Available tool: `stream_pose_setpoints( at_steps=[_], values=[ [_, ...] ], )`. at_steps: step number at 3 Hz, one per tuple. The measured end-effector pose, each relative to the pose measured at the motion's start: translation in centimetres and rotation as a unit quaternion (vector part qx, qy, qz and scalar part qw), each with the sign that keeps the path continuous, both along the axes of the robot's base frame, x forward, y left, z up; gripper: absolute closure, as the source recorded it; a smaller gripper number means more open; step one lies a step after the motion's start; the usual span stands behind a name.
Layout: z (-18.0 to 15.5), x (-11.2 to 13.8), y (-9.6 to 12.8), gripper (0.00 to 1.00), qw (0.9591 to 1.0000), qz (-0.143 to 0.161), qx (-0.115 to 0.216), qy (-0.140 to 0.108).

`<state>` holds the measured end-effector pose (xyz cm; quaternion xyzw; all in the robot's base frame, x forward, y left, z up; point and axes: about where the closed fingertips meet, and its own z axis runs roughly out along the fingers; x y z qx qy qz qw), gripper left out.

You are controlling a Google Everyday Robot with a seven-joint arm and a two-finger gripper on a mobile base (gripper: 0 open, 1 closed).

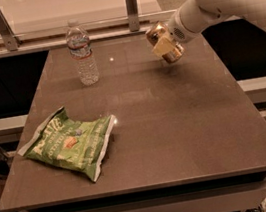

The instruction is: Knock orange can over

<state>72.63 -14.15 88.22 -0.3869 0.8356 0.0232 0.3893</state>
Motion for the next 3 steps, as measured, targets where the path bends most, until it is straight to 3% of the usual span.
stream_pose_setpoints(
  at_steps=[1, 2, 3],
  values=[
    [-2.0, 0.9, 0.0, 1.00, 0.9981, -0.002, -0.040, 0.046],
    [-3.6, 1.8, 0.2, 1.00, 0.9935, -0.001, -0.077, 0.083],
    [-3.5, 1.8, 0.2, 1.00, 0.9935, -0.001, -0.077, 0.083]
  ],
)
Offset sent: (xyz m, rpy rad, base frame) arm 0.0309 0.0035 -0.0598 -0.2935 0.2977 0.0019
